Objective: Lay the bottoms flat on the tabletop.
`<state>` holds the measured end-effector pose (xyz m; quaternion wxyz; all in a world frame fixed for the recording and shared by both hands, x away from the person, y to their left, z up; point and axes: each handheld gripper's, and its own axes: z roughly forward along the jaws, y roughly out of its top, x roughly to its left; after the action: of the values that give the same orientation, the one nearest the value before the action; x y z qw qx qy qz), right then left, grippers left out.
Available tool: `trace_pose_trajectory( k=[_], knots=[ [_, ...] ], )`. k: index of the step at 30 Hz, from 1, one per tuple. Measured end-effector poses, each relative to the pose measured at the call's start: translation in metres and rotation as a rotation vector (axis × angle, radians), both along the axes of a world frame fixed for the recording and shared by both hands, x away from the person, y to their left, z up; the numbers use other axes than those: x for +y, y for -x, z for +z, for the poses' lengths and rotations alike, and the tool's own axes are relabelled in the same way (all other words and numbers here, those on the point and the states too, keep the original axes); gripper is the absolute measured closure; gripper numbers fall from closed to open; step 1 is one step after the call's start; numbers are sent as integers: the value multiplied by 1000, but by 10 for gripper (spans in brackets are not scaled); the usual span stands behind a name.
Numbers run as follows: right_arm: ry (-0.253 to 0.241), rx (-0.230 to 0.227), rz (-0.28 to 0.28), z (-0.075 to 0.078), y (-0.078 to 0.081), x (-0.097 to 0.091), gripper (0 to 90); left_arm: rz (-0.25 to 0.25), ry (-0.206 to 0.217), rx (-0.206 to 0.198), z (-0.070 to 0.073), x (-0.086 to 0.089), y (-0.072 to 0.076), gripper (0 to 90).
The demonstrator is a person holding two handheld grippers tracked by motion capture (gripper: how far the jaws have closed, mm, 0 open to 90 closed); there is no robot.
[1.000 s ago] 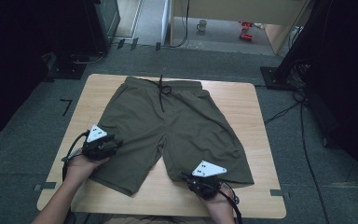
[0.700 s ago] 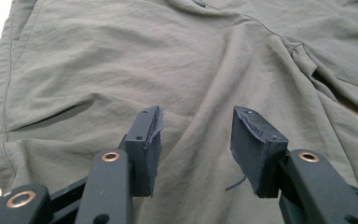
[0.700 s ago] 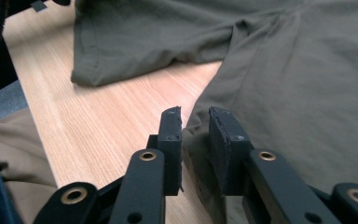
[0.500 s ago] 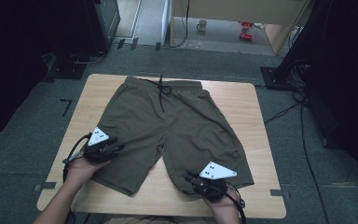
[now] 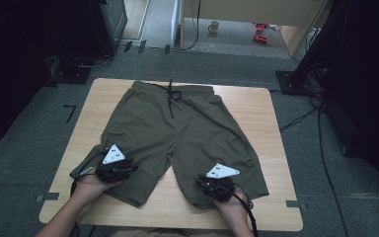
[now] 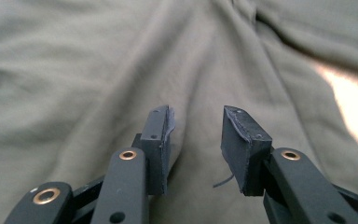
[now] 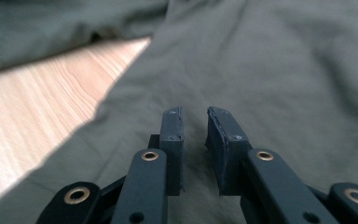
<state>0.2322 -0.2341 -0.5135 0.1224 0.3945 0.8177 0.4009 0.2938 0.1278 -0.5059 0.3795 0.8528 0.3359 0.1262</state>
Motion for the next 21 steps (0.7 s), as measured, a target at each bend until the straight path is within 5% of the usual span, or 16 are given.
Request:
trace_pose_trajectory(
  k=[6, 21],
  knots=[
    [-4, 1, 3, -6, 1, 2, 747, -4, -10, 22, -4, -3, 5, 634],
    [-9, -29, 72, -9, 20, 30, 742, -144, -12, 43, -4, -32, 43, 625]
  ],
)
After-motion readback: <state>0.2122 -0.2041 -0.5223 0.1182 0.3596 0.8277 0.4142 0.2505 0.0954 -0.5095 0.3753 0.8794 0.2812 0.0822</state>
